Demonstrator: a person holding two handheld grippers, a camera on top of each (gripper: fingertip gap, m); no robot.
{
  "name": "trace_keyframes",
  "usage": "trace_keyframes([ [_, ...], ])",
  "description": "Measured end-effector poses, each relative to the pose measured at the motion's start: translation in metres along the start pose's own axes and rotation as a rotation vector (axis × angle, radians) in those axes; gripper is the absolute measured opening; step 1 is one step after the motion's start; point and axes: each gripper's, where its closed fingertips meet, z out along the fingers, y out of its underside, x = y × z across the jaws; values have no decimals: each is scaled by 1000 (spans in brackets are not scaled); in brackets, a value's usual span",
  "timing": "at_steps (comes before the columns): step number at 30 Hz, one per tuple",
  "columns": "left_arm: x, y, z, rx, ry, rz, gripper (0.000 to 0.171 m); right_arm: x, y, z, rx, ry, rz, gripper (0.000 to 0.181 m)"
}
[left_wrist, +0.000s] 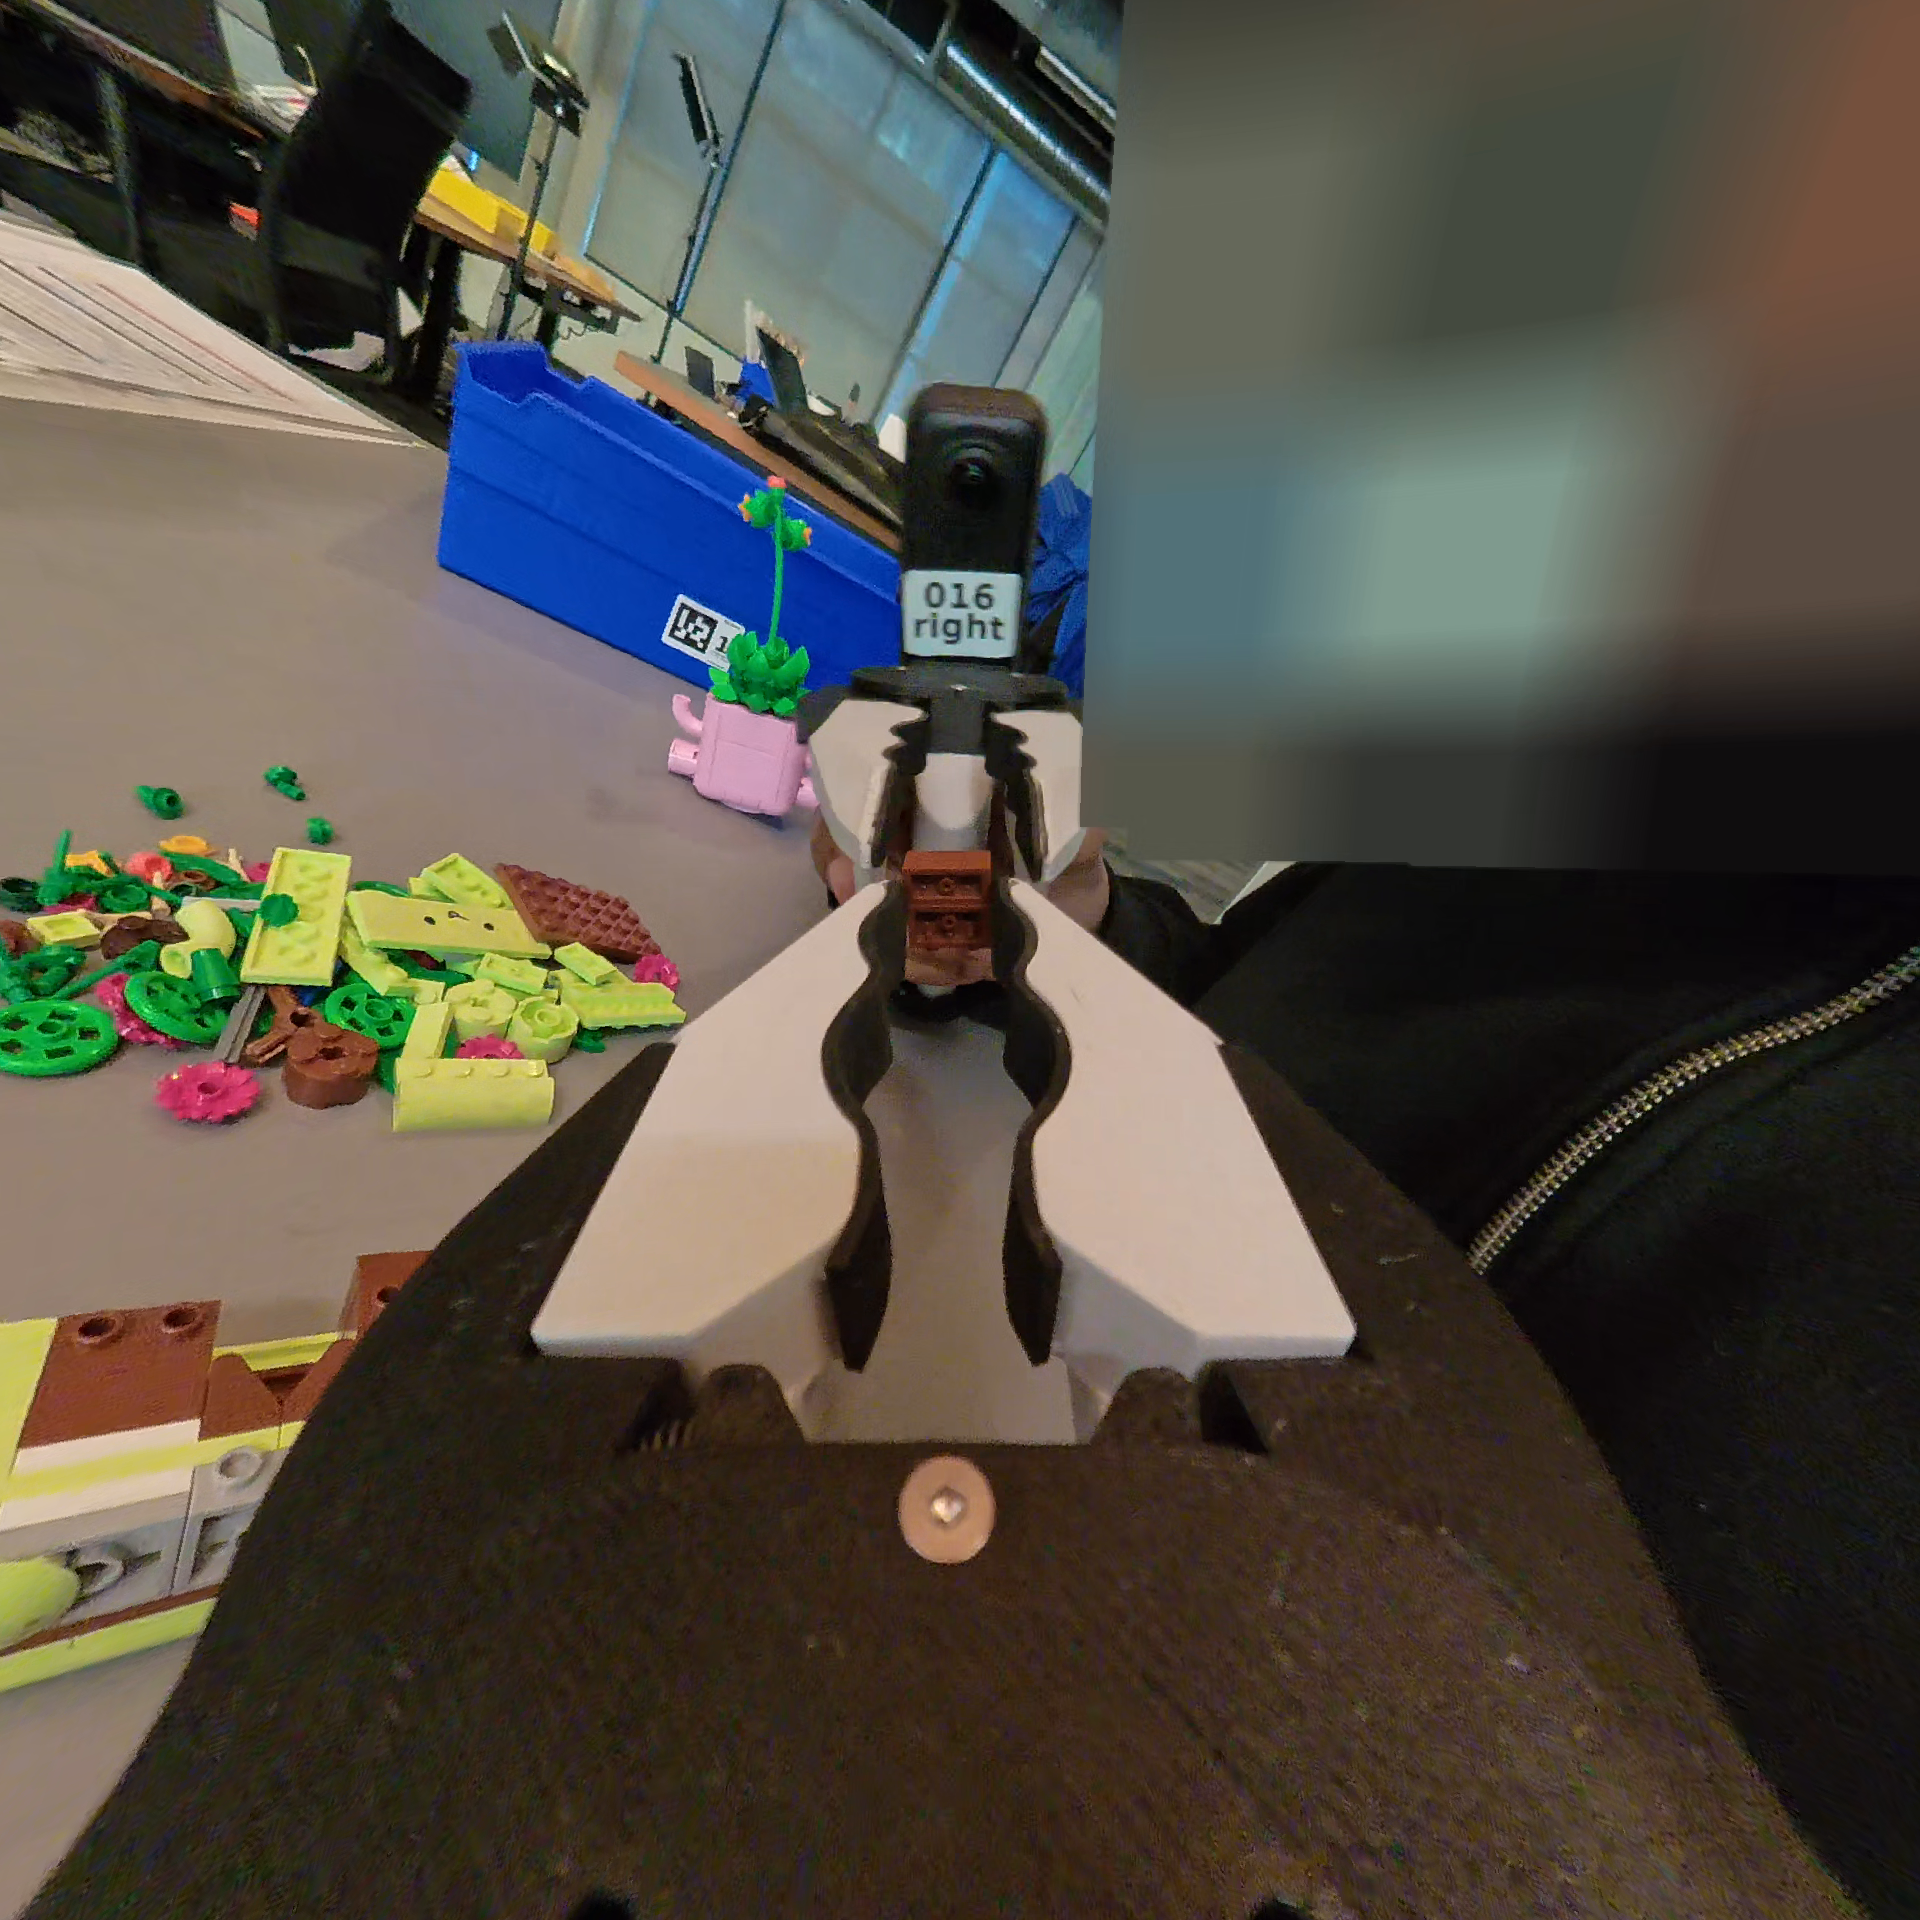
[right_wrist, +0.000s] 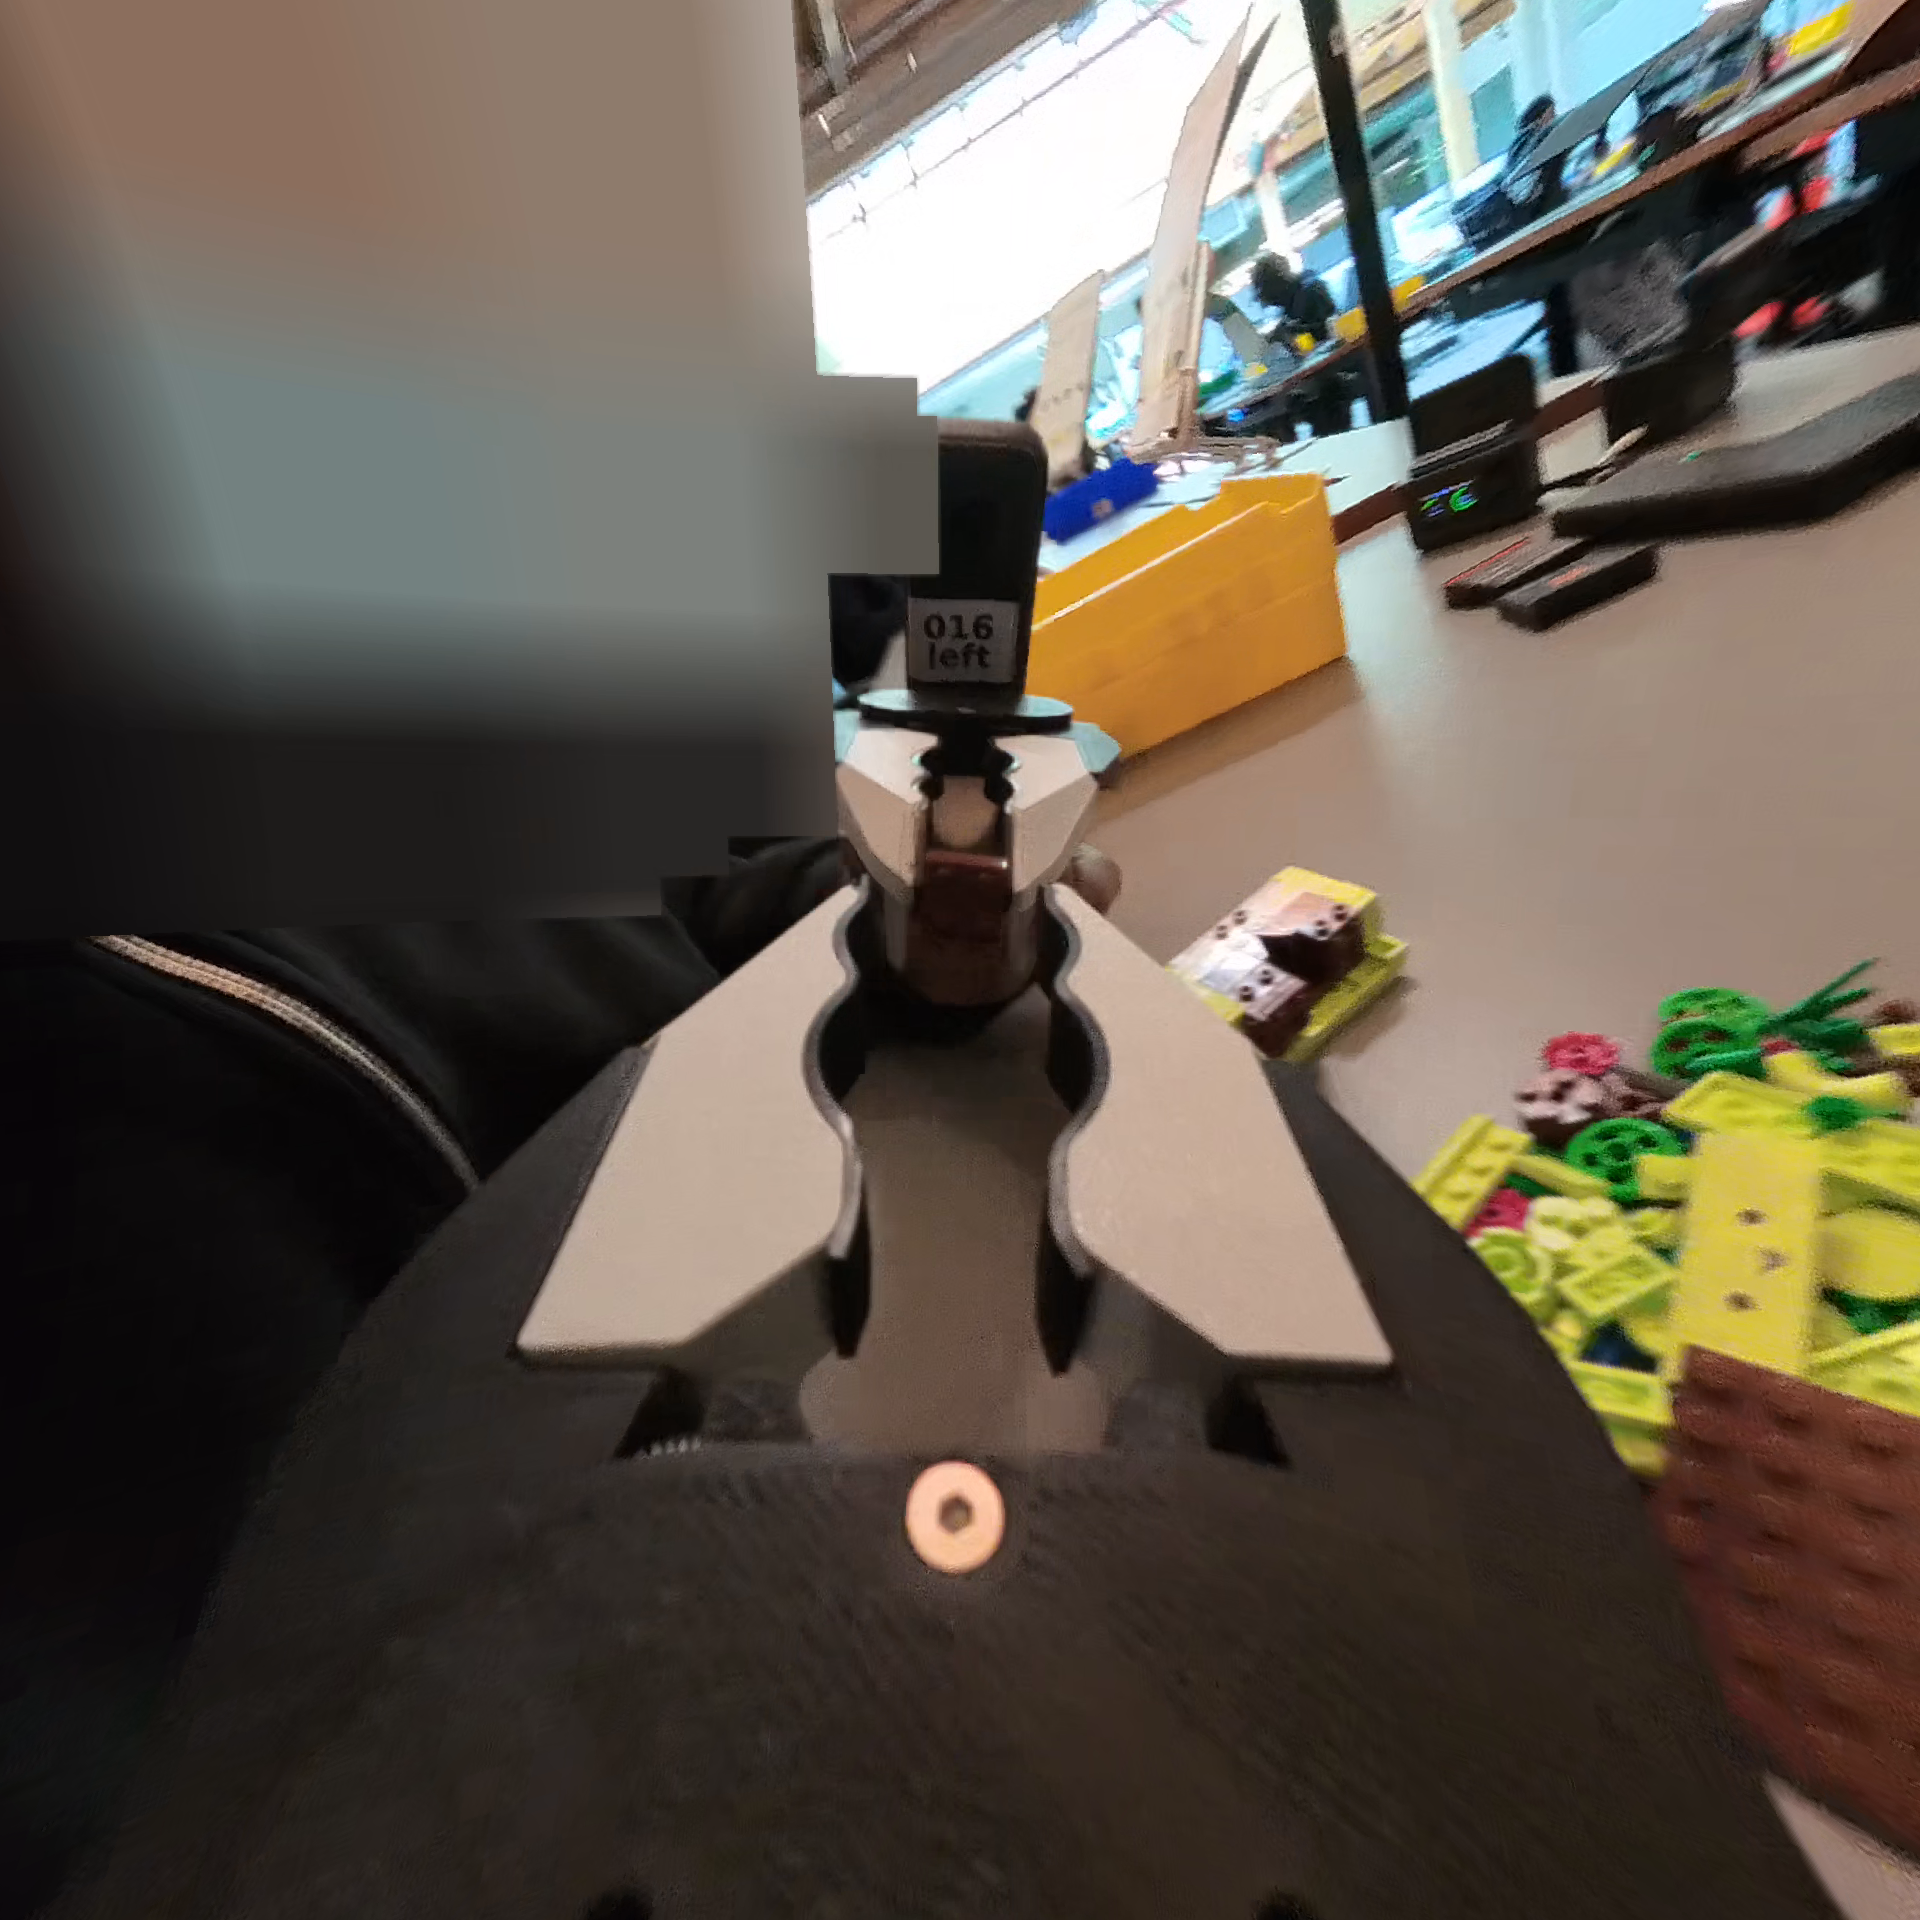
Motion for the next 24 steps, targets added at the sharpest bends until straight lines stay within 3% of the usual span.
trace_keyframes([
  [5,0,8,3,-62,-42,84,11,-2,5,1,6,-97,195,24],
  [18,-4,20,4,-158,-106,153,11,3,16,2,-90,3,33,13],
  [24,-3,18,6,-133,-77,102,11,3,14,0,-75,-30,101,13],
])
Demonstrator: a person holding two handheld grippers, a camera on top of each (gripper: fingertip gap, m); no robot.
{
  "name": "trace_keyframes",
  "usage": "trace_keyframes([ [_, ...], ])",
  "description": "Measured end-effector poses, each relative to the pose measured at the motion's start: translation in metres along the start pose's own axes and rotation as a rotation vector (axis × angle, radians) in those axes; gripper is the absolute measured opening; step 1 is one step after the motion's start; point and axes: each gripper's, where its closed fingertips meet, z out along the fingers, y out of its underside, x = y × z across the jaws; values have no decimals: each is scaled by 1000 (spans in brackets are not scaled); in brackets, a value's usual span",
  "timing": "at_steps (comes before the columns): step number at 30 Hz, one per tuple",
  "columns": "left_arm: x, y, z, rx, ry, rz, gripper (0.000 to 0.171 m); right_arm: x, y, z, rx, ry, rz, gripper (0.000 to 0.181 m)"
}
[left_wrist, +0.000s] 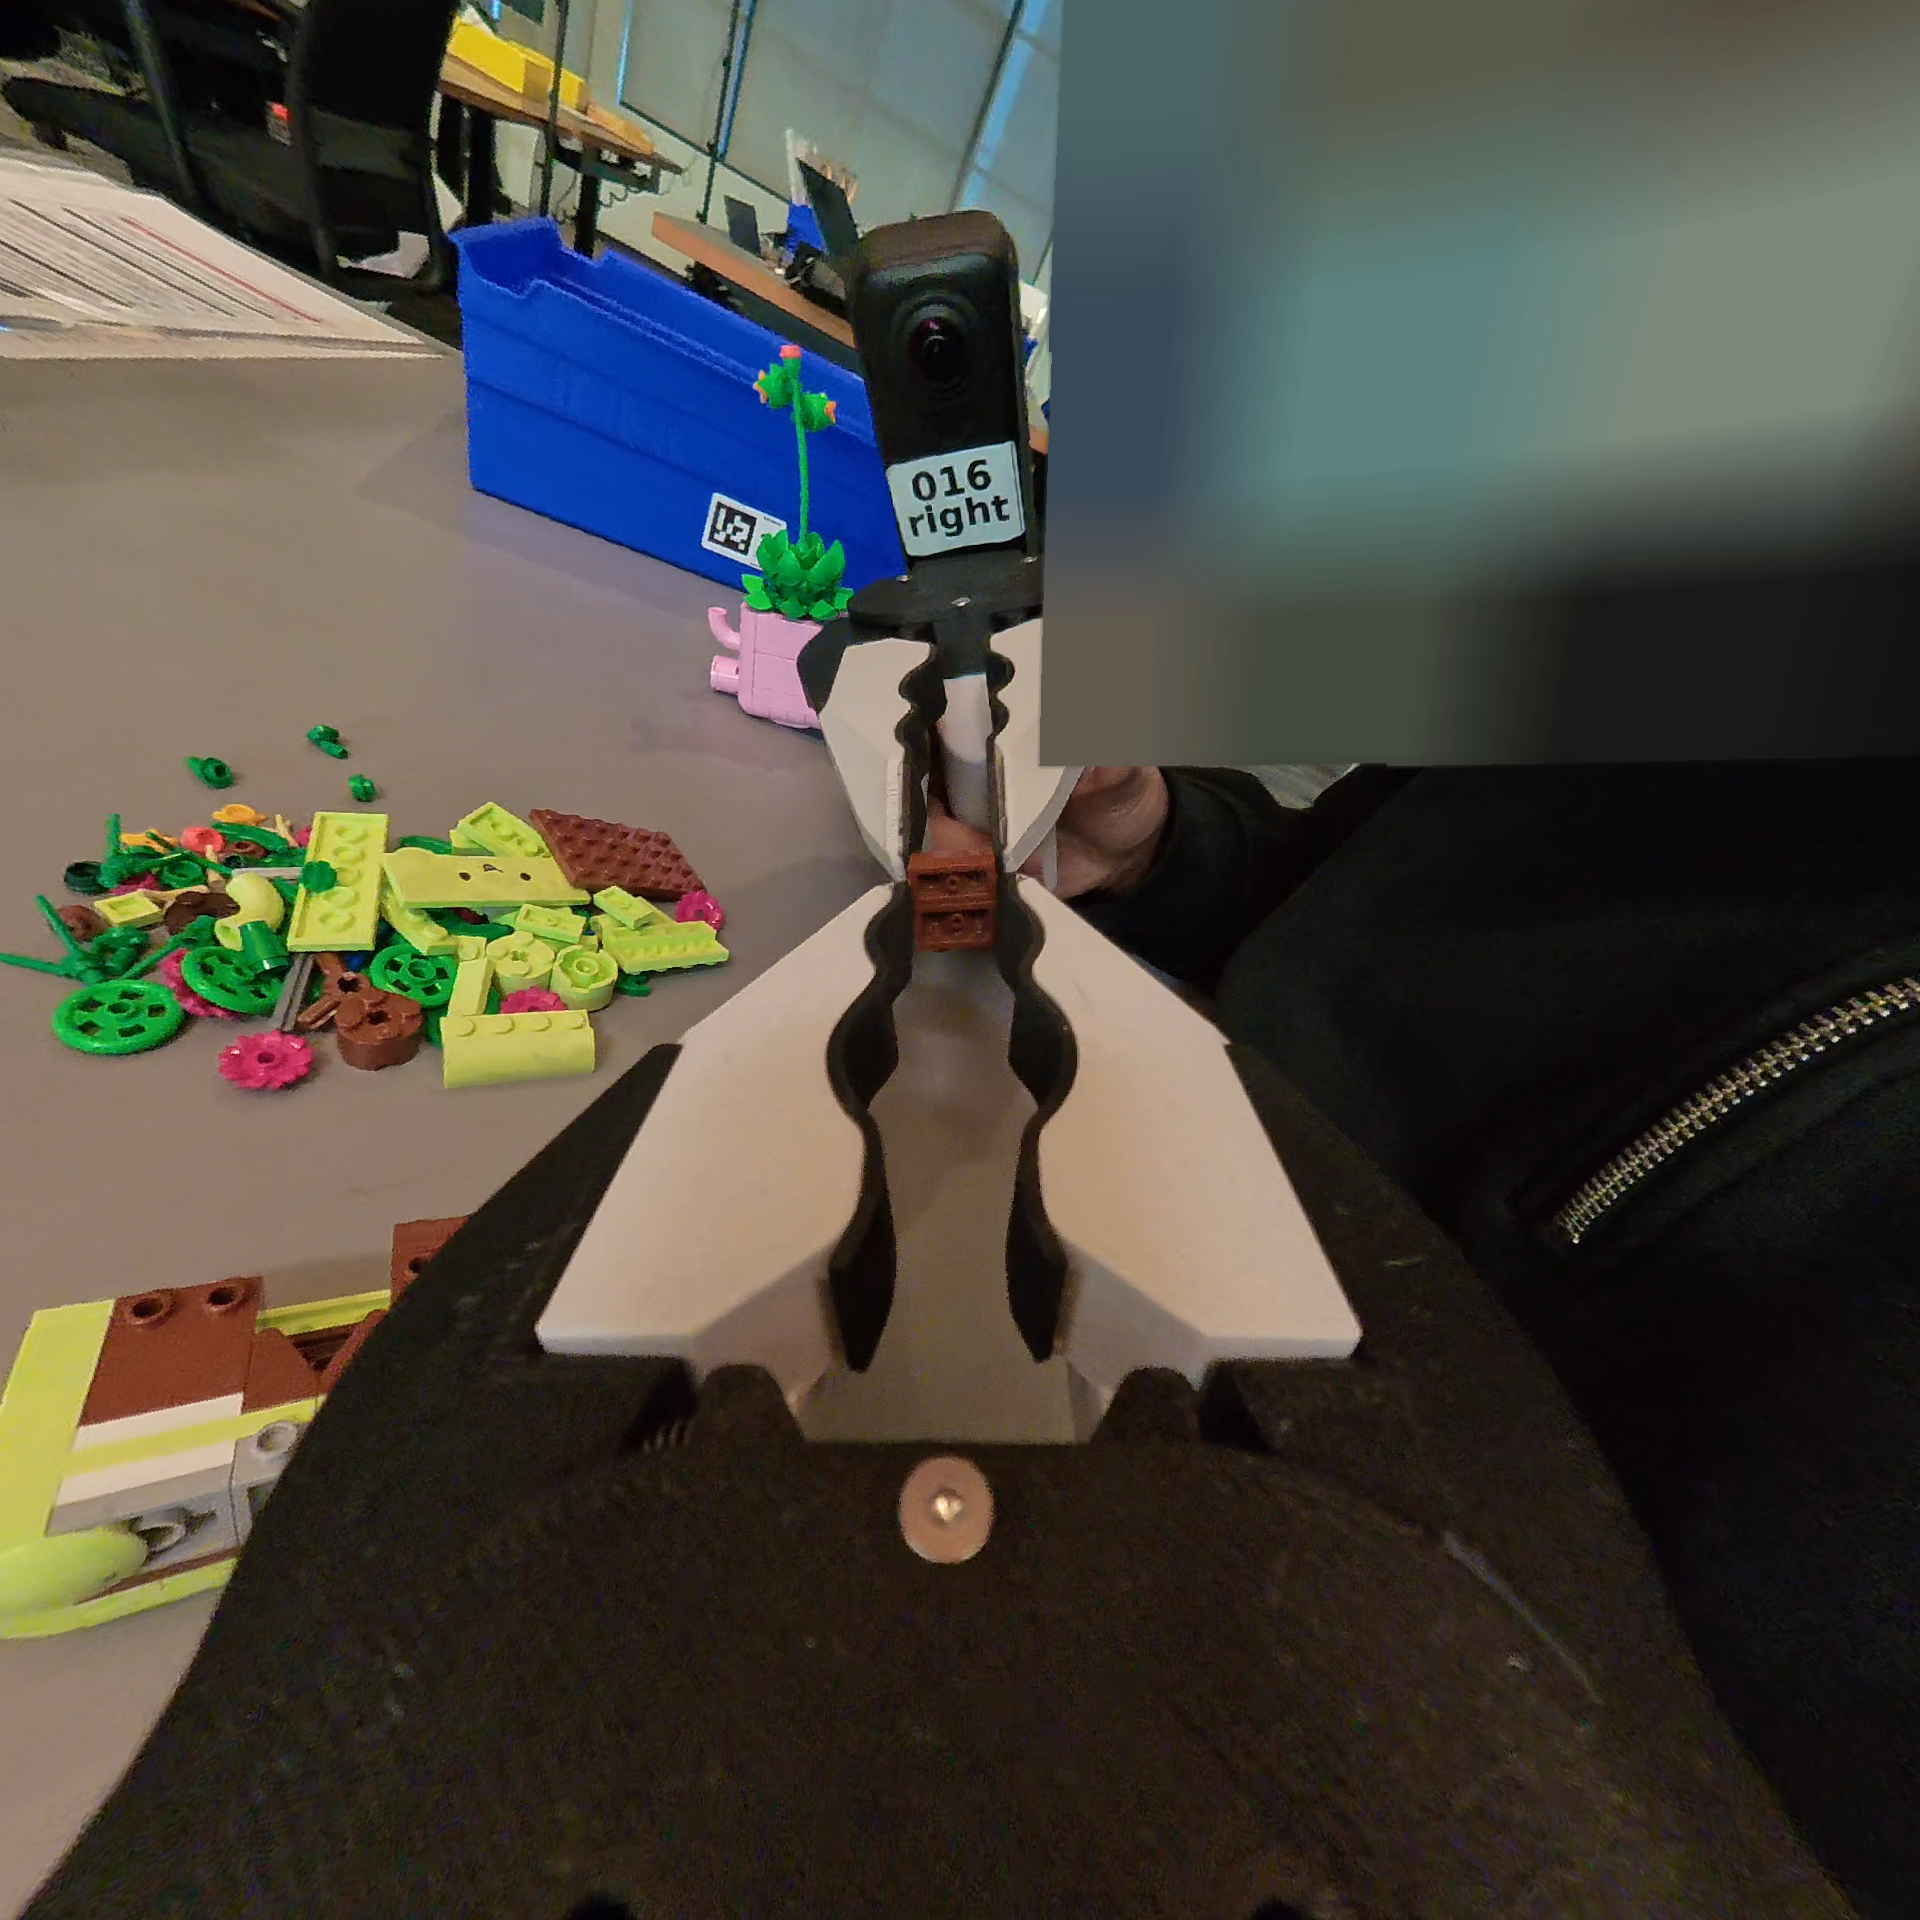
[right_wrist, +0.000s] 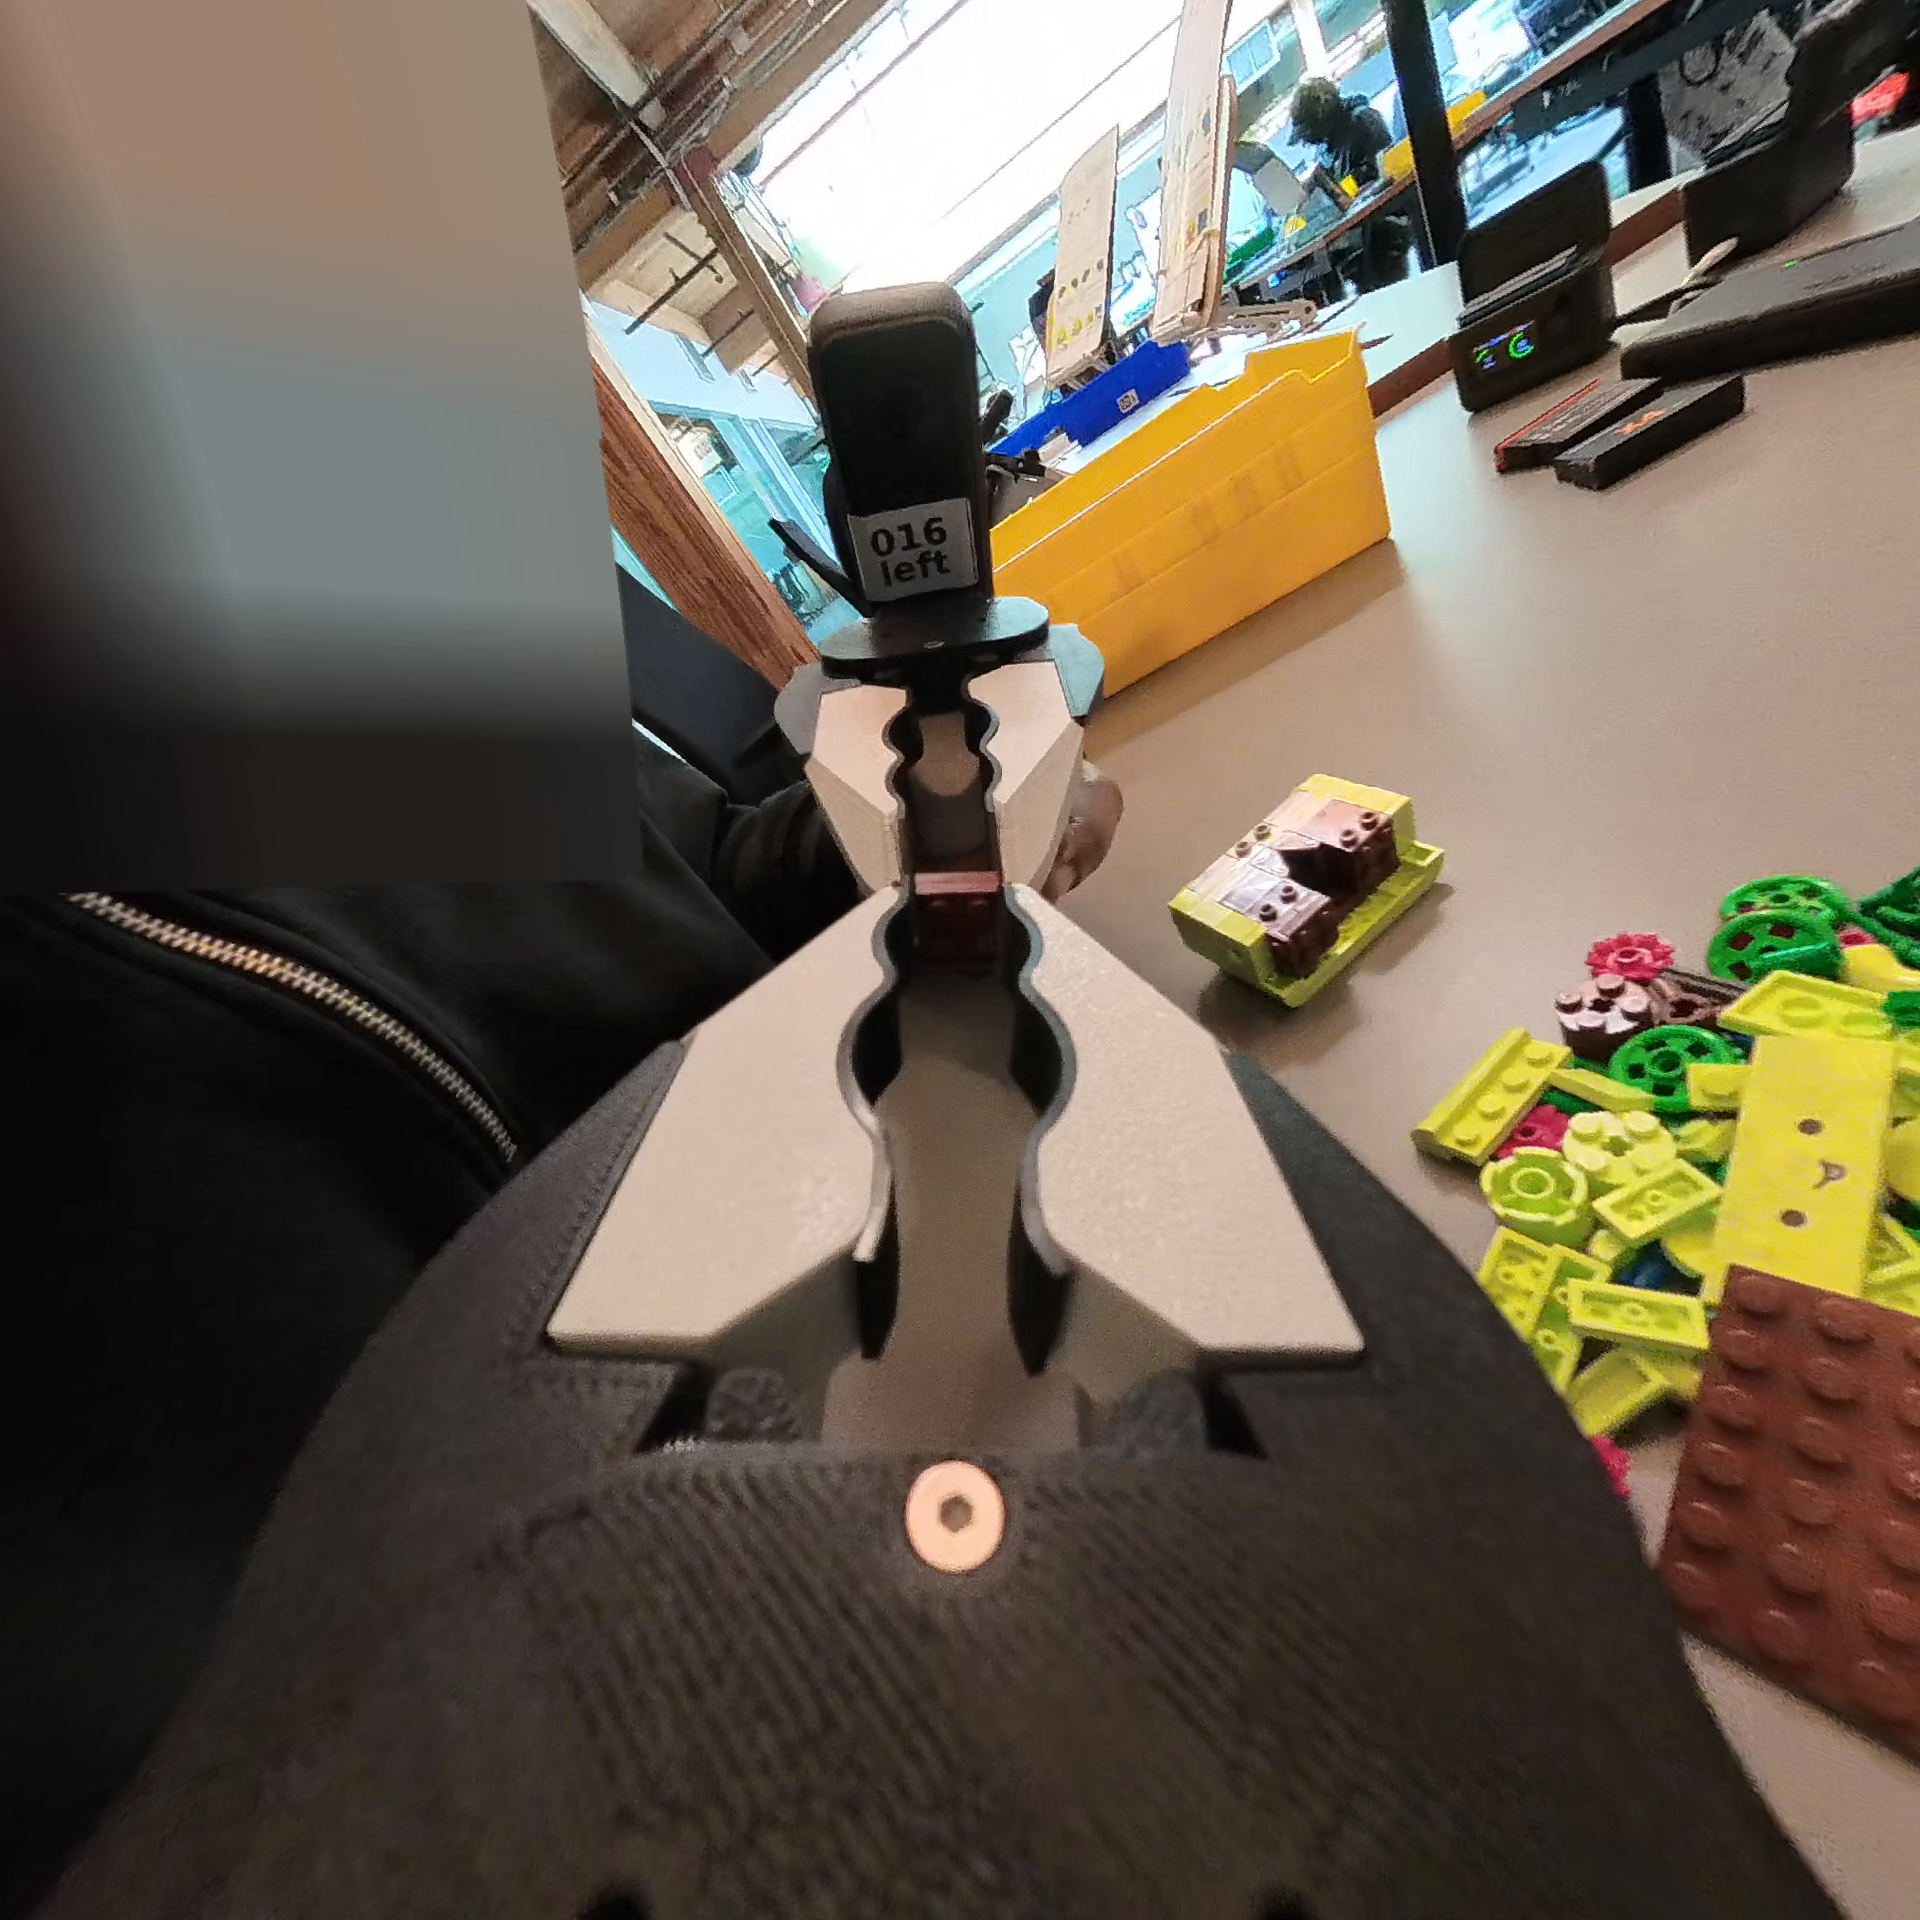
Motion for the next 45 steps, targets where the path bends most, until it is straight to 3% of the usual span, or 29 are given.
trace_keyframes([
  [6,1,-2,0,18,19,-24,11,0,-1,-1,4,-6,9,13],
  [12,-1,-7,-3,74,87,-165,11,1,-7,-4,38,-1,-2,7],
  [18,-8,-21,-11,197,174,-419,11,4,-20,-6,52,224,-417,31],
  [23,-3,-19,-7,199,236,-531,10,-2,-15,2,-14,354,-755,25],
  [42,4,-16,-5,147,311,-617,10,-9,-9,4,-62,331,-808,17],
  [43,3,-17,-6,154,303,-615,11,-10,-9,2,-59,330,-810,2],
  [45,-16,-30,-28,261,288,-655,9,-16,-29,-16,70,353,-815,0],
])
